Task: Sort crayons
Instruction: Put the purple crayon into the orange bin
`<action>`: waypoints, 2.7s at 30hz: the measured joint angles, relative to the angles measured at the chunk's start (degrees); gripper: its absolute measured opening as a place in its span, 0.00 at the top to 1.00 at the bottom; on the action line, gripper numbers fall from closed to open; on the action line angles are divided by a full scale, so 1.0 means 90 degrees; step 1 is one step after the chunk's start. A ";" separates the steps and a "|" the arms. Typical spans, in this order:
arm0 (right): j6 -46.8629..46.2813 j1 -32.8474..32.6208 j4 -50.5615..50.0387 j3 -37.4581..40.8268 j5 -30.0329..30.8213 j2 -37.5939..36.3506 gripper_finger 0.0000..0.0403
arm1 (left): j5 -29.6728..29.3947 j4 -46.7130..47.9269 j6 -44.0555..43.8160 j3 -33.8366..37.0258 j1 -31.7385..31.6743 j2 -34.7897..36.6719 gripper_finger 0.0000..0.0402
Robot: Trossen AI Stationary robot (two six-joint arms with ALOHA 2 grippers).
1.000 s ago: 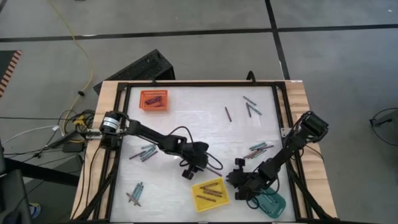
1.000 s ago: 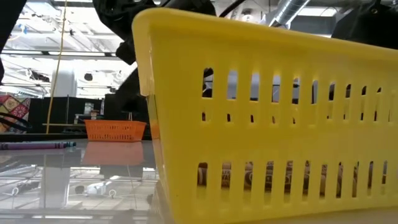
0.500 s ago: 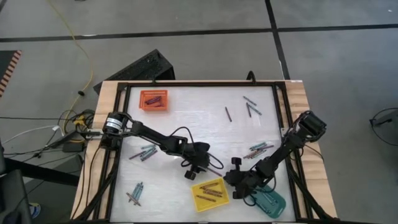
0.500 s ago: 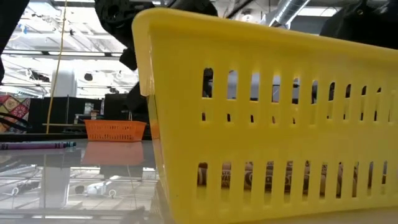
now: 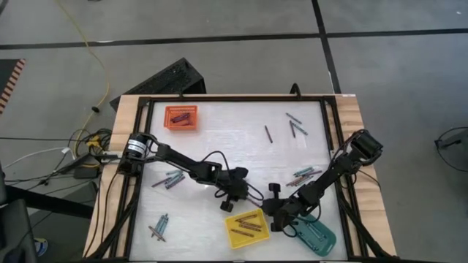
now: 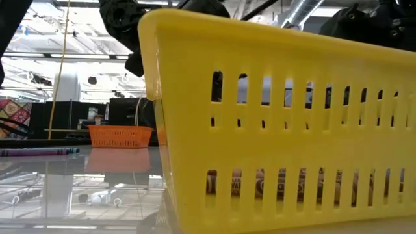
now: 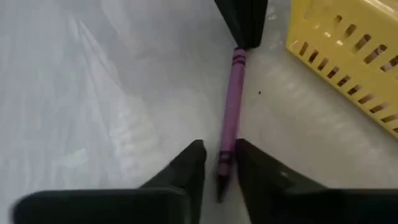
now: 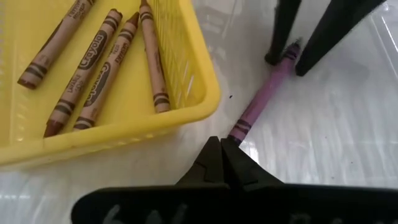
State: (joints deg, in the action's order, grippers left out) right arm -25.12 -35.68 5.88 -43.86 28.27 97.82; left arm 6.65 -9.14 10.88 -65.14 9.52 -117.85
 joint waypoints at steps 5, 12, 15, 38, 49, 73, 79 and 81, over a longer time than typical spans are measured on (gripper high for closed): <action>-0.0014 -0.0022 0.0020 0.0000 0.0003 0.0002 1.00 | -0.0040 0.0052 0.0221 0.0001 0.0004 0.0004 0.97; -0.0033 -0.0024 -0.0203 0.0000 0.0005 -0.0141 1.00 | -0.0323 0.0163 0.0474 0.0011 -0.0002 0.0180 0.99; -0.0032 -0.0024 -0.0624 0.0012 0.0079 -0.0381 1.00 | -0.0626 0.0487 0.0617 0.0027 -0.0091 0.0449 0.99; -0.0121 -0.0334 -0.2299 0.0007 0.0870 -0.1909 1.00 | -0.3051 0.4311 0.1381 0.0053 -0.1478 0.2934 1.00; -0.0392 -0.0585 -0.2444 0.0000 0.1047 -0.1909 1.00 | -0.2984 0.6046 0.1581 0.0192 -0.3275 0.4681 1.00; -0.0741 -0.0826 -0.2449 0.0000 0.1258 -0.1882 1.00 | -0.1809 0.6821 0.2199 0.0192 -0.6271 0.3498 0.99; -0.0782 -0.0886 -0.2450 0.0000 0.1375 -0.1882 1.00 | -0.1696 0.6742 0.2204 0.0189 -0.6498 0.3100 0.98; -0.0783 -0.0884 -0.2450 0.0000 0.1378 -0.1882 1.00 | -0.1641 0.6724 0.2206 0.0189 -0.6549 0.3055 0.95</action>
State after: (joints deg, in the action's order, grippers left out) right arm -32.16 -43.64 -16.17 -43.86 40.66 80.88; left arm -8.11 51.37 30.73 -63.44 -49.42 -90.36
